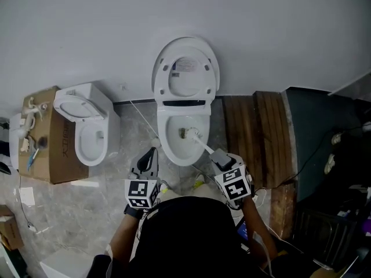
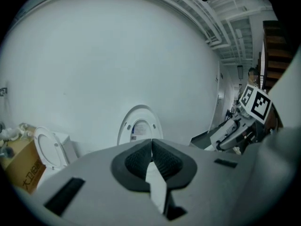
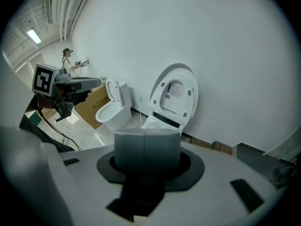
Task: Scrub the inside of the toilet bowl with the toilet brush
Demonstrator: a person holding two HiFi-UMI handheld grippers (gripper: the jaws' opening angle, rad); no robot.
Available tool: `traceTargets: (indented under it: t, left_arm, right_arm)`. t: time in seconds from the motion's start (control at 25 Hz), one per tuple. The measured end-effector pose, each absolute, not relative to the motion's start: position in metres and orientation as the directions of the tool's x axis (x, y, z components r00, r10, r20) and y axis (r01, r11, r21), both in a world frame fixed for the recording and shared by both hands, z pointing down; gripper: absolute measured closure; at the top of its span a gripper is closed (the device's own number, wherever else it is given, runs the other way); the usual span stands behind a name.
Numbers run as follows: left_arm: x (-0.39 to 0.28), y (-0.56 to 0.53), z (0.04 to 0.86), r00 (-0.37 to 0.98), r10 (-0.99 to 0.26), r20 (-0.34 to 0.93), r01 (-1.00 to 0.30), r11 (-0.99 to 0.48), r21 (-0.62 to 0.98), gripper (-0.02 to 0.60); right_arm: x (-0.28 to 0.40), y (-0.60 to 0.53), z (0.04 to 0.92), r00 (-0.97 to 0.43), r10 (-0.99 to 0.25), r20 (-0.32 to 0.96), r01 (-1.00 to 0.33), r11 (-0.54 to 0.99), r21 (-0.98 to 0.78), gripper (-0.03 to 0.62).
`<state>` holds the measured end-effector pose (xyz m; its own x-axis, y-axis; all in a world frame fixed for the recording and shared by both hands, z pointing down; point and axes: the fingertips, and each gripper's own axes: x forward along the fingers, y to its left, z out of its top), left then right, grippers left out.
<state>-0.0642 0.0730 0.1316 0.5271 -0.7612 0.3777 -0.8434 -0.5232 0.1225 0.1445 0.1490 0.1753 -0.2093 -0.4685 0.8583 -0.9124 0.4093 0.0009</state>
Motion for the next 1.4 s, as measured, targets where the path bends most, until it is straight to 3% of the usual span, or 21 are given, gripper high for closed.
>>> traceTargets:
  t: [0.84,1.16,1.4]
  left_arm:
    - [-0.050,0.084,0.138,0.569,-0.716,0.405,-0.810,-0.572,0.128,0.569]
    - [-0.027,0.075,0.110,0.625,-0.700,0.345,-0.768,-0.630,0.114,0.569]
    - [-0.028,0.076,0.101,0.627,-0.706,0.328,-0.769,-0.629,0.114,0.569]
  right_arm:
    - [0.138,0.155,0.175,-0.217,-0.445,0.869,-0.907,0.421,-0.011,0.442]
    - [0.137,0.130,0.157,-0.306,-0.339,0.889,-0.846,0.526,-0.091,0.442]
    - [0.141,0.123,0.134,-0.274,-0.375,0.886,-0.839,0.543,-0.029,0.442]
